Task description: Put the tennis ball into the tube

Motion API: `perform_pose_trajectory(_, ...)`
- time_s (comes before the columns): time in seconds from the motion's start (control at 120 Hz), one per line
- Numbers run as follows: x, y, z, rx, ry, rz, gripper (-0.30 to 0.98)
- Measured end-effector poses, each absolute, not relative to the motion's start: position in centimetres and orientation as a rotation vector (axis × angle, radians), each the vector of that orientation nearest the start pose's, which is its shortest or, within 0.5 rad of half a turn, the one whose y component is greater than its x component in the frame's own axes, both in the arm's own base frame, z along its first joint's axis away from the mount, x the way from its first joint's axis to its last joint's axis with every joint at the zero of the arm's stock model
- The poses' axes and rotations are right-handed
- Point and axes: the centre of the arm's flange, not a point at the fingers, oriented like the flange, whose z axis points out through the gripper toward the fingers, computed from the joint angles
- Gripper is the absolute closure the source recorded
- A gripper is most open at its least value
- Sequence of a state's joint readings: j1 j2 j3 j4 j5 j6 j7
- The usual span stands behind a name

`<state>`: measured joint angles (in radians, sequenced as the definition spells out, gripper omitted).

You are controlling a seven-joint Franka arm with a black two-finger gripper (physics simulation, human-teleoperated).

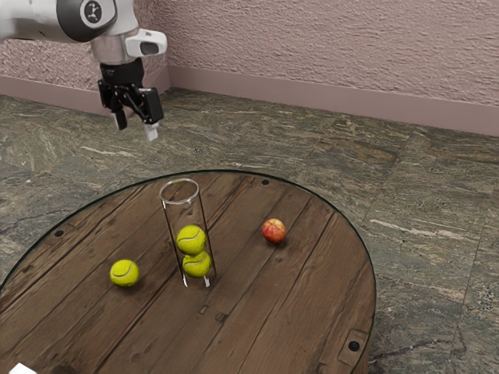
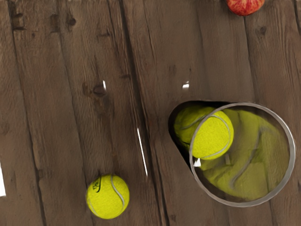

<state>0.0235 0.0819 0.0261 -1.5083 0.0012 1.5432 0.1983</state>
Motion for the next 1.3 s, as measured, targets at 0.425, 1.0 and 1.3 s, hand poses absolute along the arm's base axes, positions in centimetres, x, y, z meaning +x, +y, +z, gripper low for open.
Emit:
perform_pose_trajectory(0.425, 53.8, 3.2, 55.8, -3.119, 0.271, 0.2, 0.0)
perform_pose_trajectory(1.0, 47.5, 8.1, 39.1, -3.072, 0.288, 0.104, 0.0)
perform_pose_trajectory(1.3, 47.9, 9.8, 32.2, -3.07, 0.289, 0.104, 0.0)
